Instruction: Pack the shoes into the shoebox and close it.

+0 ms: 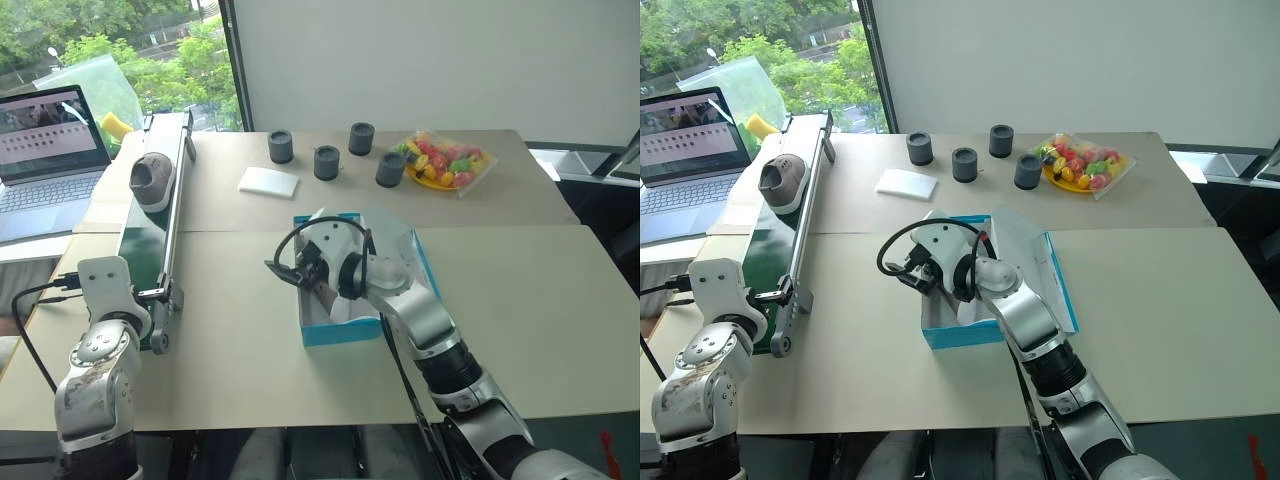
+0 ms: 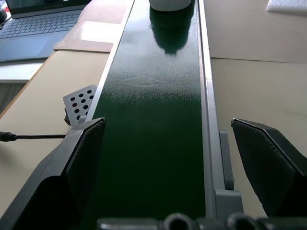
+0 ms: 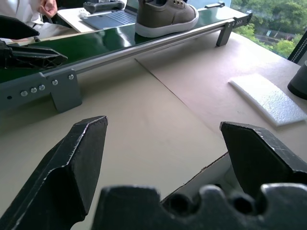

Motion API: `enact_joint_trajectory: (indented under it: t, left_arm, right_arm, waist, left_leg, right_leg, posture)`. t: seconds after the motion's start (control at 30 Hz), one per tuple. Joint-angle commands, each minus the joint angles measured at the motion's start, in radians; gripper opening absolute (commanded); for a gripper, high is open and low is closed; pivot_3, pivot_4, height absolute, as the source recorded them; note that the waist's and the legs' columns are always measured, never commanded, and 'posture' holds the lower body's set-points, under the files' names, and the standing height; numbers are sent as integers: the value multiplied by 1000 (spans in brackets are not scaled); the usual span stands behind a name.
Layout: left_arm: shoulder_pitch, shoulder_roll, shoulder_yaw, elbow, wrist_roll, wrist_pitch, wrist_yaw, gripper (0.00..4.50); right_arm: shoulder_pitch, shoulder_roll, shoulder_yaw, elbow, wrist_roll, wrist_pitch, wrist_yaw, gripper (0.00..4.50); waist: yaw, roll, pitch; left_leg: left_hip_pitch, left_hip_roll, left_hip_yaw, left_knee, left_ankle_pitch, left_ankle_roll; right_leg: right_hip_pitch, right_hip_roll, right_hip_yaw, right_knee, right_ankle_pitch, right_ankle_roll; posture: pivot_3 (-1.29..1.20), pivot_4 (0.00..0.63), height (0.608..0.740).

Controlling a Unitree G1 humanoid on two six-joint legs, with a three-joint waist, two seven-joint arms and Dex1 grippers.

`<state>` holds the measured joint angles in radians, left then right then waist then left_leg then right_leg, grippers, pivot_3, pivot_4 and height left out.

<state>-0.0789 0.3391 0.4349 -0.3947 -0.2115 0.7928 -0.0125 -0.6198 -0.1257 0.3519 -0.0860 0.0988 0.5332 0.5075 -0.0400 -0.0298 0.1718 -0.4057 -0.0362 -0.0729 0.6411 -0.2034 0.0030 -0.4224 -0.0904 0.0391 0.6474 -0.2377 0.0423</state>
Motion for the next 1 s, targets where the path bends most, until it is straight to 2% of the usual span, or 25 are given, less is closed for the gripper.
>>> enact_joint_trajectory:
  t: [0.03, 0.53, 0.93, 1.0]
  left_arm:
    - [-6, 10, 17, -8, 10, 13, 13, 4500]
    - [-13, 27, 15, 8, 23, 29, 15, 4500]
    - [-18, 1, 24, 33, 8, 44, 27, 4500]
    - [-24, -9, 33, 30, -6, 42, 25, 3981]
  right_arm:
    - [-13, 10, -17, -24, 0, 1, -7, 4418]
    - [-5, 15, -23, -28, -1, 3, -16, 4418]
    - [-8, 13, -31, -42, 4, 11, -17, 4418]
    - [-11, 13, -35, -45, 5, 14, -17, 4500]
  waist:
    - [0, 0, 0]
    - [-1, 0, 0]
    - [0, 0, 0]
    - [-1, 0, 0]
  left_leg:
    - [0, 0, 0, 0, 0, 0]
    - [0, 0, 0, 0, 0, 0]
    - [0, 0, 0, 0, 0, 0]
    - [0, 0, 0, 0, 0, 0]
  right_leg:
    - [0, 0, 0, 0, 0, 0]
    - [0, 0, 0, 0, 0, 0]
    - [0, 0, 0, 0, 0, 0]
    - [0, 0, 0, 0, 0, 0]
  posture:
    - [0, 150, 740]
    - [0, 150, 740]
    - [0, 150, 740]
    - [0, 150, 740]
